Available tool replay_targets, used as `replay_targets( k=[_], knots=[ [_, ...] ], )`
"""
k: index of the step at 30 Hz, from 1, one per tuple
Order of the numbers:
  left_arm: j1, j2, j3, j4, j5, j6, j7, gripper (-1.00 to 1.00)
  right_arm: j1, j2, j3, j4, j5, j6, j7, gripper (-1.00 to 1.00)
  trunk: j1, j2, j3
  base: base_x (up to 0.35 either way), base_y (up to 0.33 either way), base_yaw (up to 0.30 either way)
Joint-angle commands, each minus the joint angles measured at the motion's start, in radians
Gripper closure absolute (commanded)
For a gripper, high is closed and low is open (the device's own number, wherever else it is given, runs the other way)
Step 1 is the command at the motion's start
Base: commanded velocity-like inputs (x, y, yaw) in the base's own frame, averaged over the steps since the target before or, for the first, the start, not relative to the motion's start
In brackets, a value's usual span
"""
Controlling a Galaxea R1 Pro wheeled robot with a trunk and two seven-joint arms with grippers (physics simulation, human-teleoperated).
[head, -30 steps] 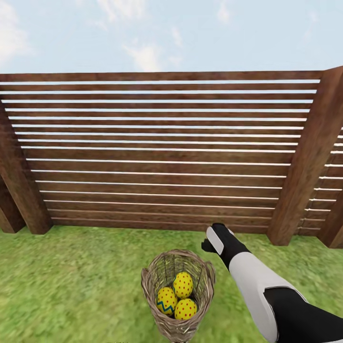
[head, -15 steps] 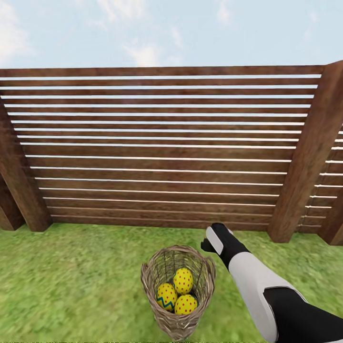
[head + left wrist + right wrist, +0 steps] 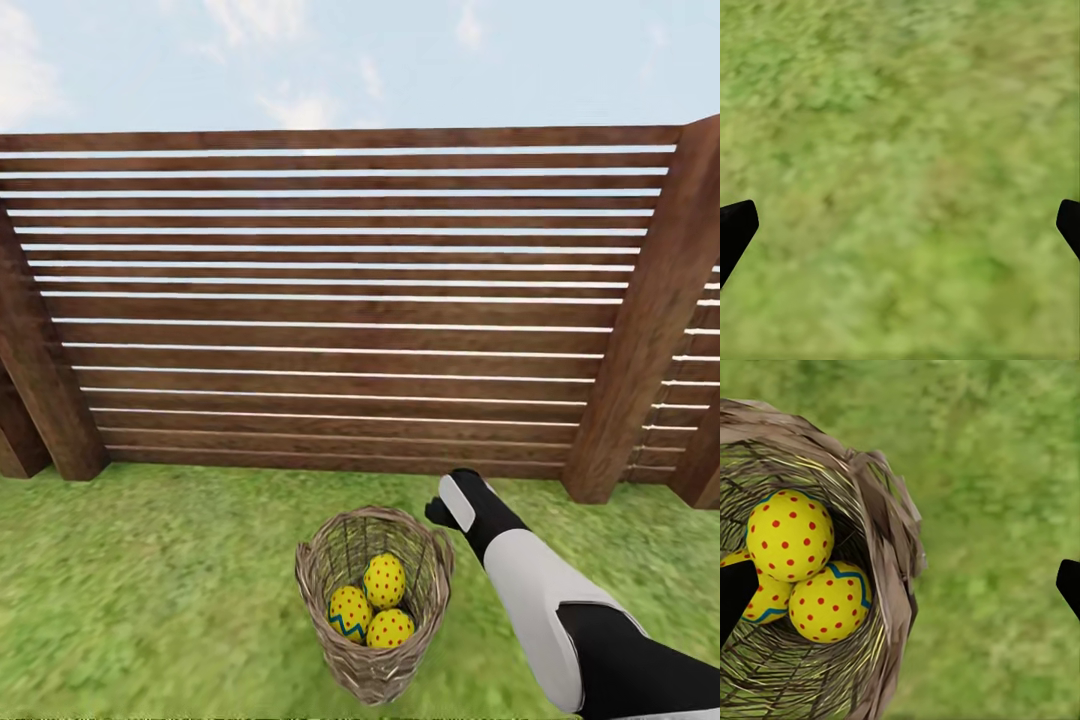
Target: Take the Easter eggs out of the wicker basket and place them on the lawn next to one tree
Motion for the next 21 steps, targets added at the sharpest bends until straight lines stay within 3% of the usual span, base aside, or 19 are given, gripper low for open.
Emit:
replay_targets(
  k=[1,21],
  knots=[
    [0.0,0.0,-0.001,-0.001,0.006,-0.001,0.0,-1.0,-0.001,0.001,-0.007,-0.002,-0.01,-0.001,-0.009,-1.0,0.004,-0.008,-0.004,0.0,0.0,0.0],
    [0.0,0.0,-0.001,-0.001,0.006,-0.001,0.0,-1.0,-0.006,0.002,-0.009,-0.001,0.003,0.0,-0.02,-1.0,0.081,-0.148,-0.067,0.0,0.0,0.0]
  ],
)
